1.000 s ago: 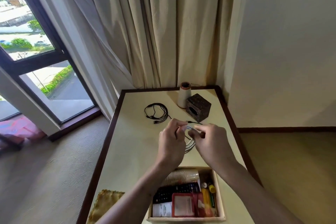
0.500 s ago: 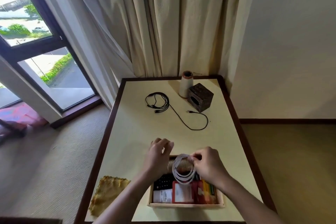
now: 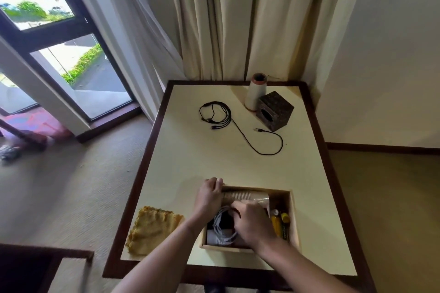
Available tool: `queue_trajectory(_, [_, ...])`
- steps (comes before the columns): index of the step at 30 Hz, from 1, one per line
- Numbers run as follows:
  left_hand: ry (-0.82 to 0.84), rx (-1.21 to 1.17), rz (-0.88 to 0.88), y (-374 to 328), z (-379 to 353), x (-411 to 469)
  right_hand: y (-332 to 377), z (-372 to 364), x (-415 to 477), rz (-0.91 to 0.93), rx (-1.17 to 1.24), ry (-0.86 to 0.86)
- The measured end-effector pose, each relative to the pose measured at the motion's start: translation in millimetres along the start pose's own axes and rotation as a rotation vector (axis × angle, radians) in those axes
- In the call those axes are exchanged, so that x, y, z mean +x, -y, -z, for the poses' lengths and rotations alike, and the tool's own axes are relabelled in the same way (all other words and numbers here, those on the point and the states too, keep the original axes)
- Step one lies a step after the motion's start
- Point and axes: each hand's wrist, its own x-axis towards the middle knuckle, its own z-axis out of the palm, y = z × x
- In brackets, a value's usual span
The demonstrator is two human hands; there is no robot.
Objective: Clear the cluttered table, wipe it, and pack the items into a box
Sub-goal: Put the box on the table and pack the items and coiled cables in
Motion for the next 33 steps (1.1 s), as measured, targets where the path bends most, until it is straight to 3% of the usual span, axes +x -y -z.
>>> queue_trajectory(4, [-0.014,0.031,-0.028,1.9,0.1,-5.0,-8.8,-6.6,-5.3,0.070,-0.232,-0.107])
queue_trajectory(9, [-0.023,0.042,-0.036,1.5,1.0,-7.5,-13.7,-8.2,-6.6,0.134,-0.279,-0.112])
queue_trajectory(16, [-0.021,0.088,-0.045,0.3,1.9,-7.7,-7.0,21.0,-1.2,0.125,-0.071,-0.249])
queue_trajectory(20, [-0.009,0.098,-0.058,-3.8,1.8,-6.8,-22.8,54.6,50.6,-0.080,0.104,-0.349])
queue_trajectory(22, [-0.007,0.096,-0.073,-2.6,1.8,-8.2,-46.0,64.4,91.1,-0.203,0.112,-0.289])
queue_trajectory(24, [-0.007,0.105,-0.089,-0.1,1.8,-9.8,-71.3,66.1,128.0,-0.323,0.044,-0.110])
queue_trajectory(28, [-0.004,0.231,-0.159,9.9,-0.7,-6.3,-112.1,51.8,174.1,-0.419,-0.246,0.151])
queue_trajectory(33, [-0.014,0.212,-0.160,9.2,-1.5,-4.7,-139.6,32.0,193.4,-0.406,-0.458,0.174])
